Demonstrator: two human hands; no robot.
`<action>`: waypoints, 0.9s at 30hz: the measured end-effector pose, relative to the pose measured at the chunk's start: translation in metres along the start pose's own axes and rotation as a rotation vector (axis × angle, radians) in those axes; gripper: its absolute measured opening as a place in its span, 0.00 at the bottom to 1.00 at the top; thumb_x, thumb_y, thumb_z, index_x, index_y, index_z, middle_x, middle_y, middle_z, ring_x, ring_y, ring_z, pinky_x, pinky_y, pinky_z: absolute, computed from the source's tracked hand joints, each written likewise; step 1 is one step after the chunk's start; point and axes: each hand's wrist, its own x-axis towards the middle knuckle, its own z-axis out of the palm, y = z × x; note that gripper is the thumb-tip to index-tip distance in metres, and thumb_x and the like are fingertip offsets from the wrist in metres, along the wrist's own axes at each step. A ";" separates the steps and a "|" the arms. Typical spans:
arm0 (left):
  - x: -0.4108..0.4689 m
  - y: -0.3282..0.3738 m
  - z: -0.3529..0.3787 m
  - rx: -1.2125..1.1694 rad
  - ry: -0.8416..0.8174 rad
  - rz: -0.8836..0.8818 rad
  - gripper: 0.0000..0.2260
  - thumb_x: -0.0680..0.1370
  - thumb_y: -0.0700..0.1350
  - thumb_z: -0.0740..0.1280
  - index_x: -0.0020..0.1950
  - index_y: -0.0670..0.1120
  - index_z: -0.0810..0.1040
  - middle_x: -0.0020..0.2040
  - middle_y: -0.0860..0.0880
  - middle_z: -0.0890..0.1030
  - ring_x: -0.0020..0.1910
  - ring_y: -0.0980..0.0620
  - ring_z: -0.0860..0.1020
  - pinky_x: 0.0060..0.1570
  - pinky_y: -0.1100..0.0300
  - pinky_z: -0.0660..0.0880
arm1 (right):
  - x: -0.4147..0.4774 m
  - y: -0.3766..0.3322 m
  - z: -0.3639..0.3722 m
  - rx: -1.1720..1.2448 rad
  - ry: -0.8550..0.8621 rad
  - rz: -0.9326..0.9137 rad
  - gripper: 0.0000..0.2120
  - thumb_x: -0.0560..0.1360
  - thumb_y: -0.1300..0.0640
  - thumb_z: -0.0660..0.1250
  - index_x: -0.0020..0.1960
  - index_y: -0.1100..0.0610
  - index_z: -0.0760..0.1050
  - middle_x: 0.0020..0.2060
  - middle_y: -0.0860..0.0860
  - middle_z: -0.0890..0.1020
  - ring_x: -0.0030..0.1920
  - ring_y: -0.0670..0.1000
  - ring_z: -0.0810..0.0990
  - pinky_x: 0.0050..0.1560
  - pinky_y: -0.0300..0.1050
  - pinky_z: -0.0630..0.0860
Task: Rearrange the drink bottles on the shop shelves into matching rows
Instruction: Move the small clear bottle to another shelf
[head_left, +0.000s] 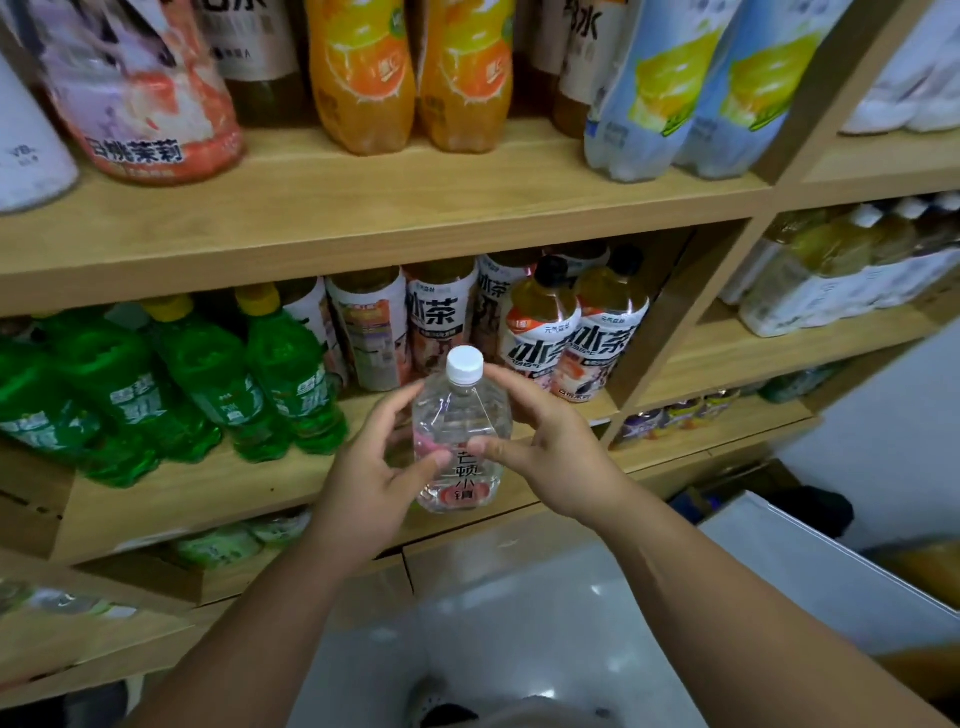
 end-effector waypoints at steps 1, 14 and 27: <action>-0.001 0.002 0.007 -0.006 -0.002 0.000 0.29 0.78 0.38 0.73 0.71 0.63 0.70 0.59 0.74 0.78 0.61 0.70 0.77 0.48 0.66 0.81 | -0.005 0.002 -0.007 0.004 0.001 -0.002 0.35 0.75 0.64 0.76 0.79 0.51 0.68 0.69 0.46 0.79 0.63 0.39 0.80 0.56 0.33 0.78; -0.009 0.046 0.207 -0.068 0.004 -0.037 0.31 0.70 0.42 0.79 0.69 0.60 0.74 0.60 0.60 0.84 0.62 0.57 0.82 0.48 0.62 0.82 | -0.092 0.075 -0.188 0.013 0.020 -0.023 0.35 0.72 0.63 0.79 0.70 0.38 0.71 0.63 0.38 0.81 0.63 0.36 0.79 0.61 0.34 0.77; 0.028 0.082 0.360 -0.036 0.035 0.006 0.30 0.74 0.36 0.76 0.70 0.59 0.72 0.62 0.63 0.82 0.64 0.61 0.79 0.54 0.60 0.81 | -0.118 0.122 -0.331 0.112 0.014 -0.012 0.33 0.74 0.69 0.75 0.70 0.42 0.70 0.65 0.41 0.81 0.63 0.37 0.80 0.55 0.30 0.76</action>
